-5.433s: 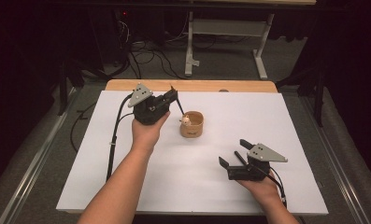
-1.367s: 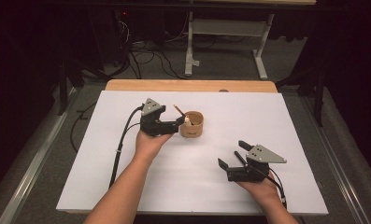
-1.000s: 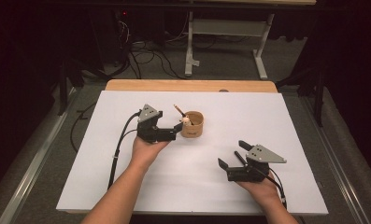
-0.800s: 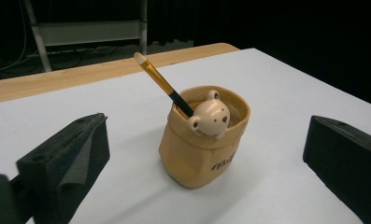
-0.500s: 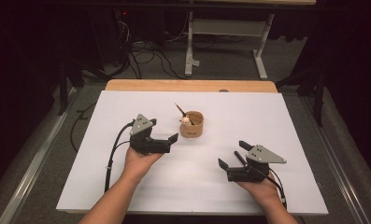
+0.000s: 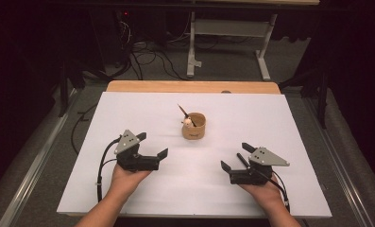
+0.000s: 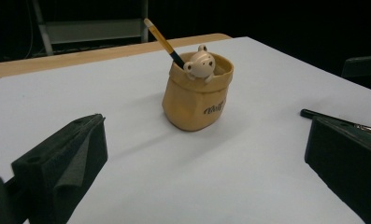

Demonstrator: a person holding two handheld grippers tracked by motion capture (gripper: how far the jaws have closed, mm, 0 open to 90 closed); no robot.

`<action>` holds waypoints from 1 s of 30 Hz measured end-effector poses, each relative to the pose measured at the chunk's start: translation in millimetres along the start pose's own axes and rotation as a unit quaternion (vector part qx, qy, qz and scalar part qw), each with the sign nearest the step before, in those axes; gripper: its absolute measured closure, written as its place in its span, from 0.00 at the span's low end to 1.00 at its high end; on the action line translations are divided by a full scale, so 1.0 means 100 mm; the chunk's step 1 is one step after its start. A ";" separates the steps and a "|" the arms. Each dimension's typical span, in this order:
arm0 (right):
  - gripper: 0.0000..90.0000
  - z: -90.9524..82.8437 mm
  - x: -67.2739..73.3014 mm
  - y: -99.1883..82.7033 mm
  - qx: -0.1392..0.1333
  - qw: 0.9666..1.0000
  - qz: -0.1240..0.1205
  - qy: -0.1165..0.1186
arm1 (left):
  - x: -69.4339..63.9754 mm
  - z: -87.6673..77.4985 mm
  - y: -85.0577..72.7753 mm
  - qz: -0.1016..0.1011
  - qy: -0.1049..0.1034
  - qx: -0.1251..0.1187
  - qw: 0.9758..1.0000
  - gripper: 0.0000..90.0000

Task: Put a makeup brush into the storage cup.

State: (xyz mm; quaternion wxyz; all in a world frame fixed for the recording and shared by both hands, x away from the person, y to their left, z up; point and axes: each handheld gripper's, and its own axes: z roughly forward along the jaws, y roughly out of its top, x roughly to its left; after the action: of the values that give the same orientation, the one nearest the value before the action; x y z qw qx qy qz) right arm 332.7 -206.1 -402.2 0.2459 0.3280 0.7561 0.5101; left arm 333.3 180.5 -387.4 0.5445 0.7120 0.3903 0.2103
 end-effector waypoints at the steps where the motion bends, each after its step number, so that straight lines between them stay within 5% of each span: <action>1: 0.02 0.00 0.00 0.00 -0.001 1.000 -0.002 0.001 | 0.00 -0.02 -0.02 0.001 0.001 0.001 1.000 0.00; 9: 0.02 -0.01 0.00 0.00 -0.003 1.000 -0.001 0.000 | -0.01 -0.14 -0.19 0.009 0.000 0.009 1.000 0.00; 20: 0.02 -0.13 -0.06 0.03 -0.019 1.000 0.010 -0.018 | -0.06 -0.09 -0.25 0.029 -0.011 0.017 0.999 0.00; 30: 0.02 -0.31 -0.24 0.02 -0.027 0.997 0.024 -0.062 | -0.02 -0.11 -0.22 0.028 -0.021 0.007 0.999 0.00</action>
State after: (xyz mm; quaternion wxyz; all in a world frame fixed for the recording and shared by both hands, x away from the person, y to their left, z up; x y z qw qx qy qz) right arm 327.0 -242.2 -388.2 0.2886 0.3704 0.7171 0.5151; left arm 317.2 188.1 -404.6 0.5413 0.7311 0.3598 0.2074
